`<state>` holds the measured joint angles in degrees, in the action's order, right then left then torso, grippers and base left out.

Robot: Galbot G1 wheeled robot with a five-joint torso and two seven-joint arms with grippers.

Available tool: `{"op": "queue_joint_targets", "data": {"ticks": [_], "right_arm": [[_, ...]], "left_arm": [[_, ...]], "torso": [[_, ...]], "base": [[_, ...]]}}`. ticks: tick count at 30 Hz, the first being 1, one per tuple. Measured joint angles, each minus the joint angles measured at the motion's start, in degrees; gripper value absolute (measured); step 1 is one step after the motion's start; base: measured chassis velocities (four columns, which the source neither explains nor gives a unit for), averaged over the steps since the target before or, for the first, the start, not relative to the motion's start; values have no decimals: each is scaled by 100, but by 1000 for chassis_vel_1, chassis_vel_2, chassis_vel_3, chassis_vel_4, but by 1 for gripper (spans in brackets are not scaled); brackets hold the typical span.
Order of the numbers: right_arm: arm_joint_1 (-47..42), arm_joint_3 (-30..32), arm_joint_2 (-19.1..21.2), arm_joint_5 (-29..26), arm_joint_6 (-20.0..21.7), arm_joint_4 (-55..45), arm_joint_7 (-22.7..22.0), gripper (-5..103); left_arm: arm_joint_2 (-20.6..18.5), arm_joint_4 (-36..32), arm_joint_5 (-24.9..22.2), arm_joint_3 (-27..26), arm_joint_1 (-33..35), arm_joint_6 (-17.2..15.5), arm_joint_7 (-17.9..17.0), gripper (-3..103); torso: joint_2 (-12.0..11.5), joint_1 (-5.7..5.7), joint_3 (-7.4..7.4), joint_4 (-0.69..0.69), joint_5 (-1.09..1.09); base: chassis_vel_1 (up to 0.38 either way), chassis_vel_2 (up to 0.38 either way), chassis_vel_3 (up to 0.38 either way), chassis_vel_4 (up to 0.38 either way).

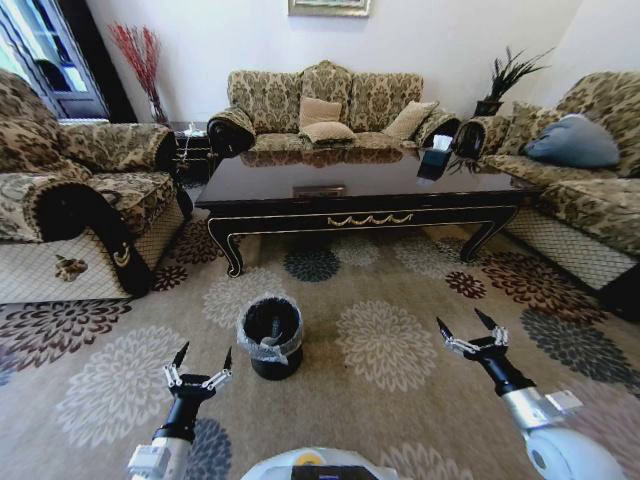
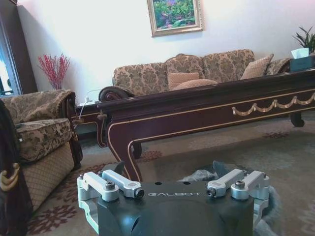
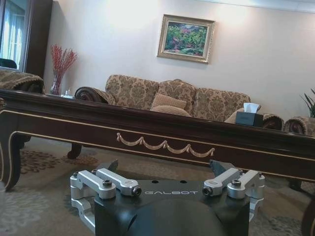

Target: Move to the front of the table and pick up the trash from the floor, then place it into the trash bin.

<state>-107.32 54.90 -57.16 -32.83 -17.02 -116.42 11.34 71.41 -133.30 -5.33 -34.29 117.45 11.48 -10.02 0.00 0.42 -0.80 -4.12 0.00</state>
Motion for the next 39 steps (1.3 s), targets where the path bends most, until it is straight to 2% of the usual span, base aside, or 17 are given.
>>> {"op": "queue_joint_targets", "data": {"ticks": [15,34,37,39], "right_arm": [[1,-2,2,2,0,1,-2,100],[2,-2,2,3,0,2,-4,100],[2,-2,3,3,1,2,-4,100],[2,-2,3,3,1,2,-4,100]], "left_arm": [[-4,2,-6,1,-3,-10,-5,100],[-4,2,-8,1,-1,-13,-7,100],[-4,1,-8,1,-2,-13,-7,100],[-4,1,-8,1,-3,-13,-6,100]], "torso": [[0,0,0,-1,0],[1,-3,2,2,0],[0,-2,1,-1,4],[0,-1,0,0,-1]], "base": [[276,-300,-280,287],[370,-360,-357,364],[346,-347,-366,330],[333,-346,-353,321]]}}
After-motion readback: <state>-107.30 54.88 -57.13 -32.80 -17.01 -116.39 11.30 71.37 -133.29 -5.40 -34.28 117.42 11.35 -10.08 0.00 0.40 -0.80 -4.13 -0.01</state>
